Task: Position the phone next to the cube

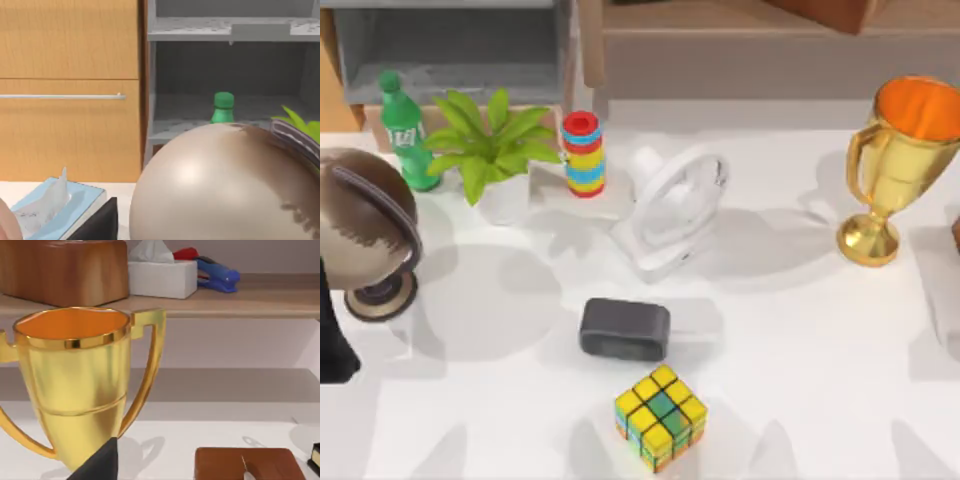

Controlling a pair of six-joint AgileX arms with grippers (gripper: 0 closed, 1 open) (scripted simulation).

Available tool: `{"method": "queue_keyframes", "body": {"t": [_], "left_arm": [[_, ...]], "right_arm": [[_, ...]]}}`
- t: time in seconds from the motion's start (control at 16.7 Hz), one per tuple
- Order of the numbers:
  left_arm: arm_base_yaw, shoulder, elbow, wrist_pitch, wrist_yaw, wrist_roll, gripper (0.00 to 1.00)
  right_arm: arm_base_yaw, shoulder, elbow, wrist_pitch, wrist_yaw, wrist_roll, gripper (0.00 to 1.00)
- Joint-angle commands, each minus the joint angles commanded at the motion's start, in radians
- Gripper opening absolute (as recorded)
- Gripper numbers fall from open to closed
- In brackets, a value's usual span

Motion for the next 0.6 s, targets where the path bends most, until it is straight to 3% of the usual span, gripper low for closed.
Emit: {"method": "queue_keyframes", "body": {"t": [0.3, 0.6], "left_arm": [[0.0, 0.0, 0.0, 0.0, 0.0, 0.0, 1.0], [0.0, 0.0, 0.0, 0.0, 0.0, 0.0, 1.0]], "right_arm": [[-0.049, 0.066, 0.043, -0.053, 0.001, -0.062, 1.0], [-0.234, 0.386, 0.208, -0.259, 0.001, -0.298, 1.0]]}}
